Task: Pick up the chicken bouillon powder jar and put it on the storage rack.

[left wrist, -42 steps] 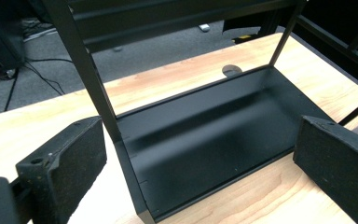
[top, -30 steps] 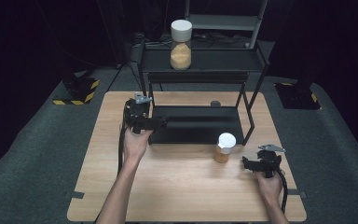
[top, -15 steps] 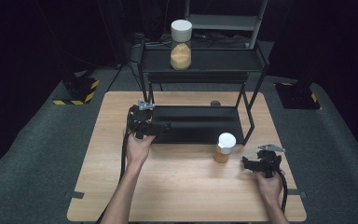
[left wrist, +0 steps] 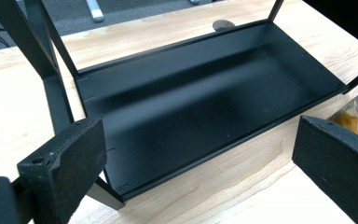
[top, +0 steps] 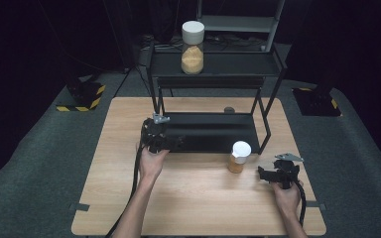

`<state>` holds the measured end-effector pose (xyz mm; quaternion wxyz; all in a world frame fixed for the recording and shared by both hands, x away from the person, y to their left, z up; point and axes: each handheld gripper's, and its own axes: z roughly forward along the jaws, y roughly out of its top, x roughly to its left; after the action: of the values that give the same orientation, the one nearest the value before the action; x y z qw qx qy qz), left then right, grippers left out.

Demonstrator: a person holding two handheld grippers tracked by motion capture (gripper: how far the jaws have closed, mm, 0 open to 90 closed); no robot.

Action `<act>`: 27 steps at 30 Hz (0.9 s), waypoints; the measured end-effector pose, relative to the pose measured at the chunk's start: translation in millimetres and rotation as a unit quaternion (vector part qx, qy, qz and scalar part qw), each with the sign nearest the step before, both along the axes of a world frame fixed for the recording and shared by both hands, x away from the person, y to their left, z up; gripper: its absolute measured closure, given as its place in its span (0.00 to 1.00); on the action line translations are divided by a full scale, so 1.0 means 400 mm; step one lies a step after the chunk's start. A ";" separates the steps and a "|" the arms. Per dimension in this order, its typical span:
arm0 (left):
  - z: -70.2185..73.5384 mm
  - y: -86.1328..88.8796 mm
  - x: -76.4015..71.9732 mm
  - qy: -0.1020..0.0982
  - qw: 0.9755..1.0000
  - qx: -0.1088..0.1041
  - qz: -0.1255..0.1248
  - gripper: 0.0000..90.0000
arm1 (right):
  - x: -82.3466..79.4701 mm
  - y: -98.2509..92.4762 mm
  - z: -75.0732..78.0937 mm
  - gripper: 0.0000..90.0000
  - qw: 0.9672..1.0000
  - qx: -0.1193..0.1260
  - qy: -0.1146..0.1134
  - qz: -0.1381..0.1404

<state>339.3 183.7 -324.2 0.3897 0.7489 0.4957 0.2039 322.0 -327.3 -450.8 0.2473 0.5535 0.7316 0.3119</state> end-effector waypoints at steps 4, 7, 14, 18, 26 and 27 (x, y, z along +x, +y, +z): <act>-0.021 -0.005 0.003 0.004 1.000 0.002 -0.001 0.03 | 0.000 0.000 0.000 0.02 1.000 0.000 0.000 0.000; -0.035 -0.008 0.008 0.010 1.000 0.002 -0.002 0.03 | 0.000 0.000 0.000 0.02 1.000 0.000 0.000 0.000; -0.072 -0.022 0.009 0.014 1.000 0.009 -0.004 0.04 | 0.000 0.000 0.000 0.02 1.000 0.000 0.000 0.000; -0.085 -0.030 0.011 0.018 1.000 0.014 -0.007 0.04 | 0.000 0.000 0.000 0.02 1.000 0.000 0.000 0.000; -0.130 -0.034 0.013 0.028 1.000 0.013 -0.002 0.04 | 0.000 0.000 0.000 0.02 1.000 0.000 0.000 0.000; -0.142 -0.037 0.012 0.031 0.999 0.015 -0.001 0.04 | 0.000 0.000 0.000 0.02 1.000 0.000 0.000 0.000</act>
<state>344.2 168.8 -380.9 0.3628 0.7612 0.5038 0.1875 322.0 -327.3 -450.8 0.2474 0.5534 0.7316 0.3119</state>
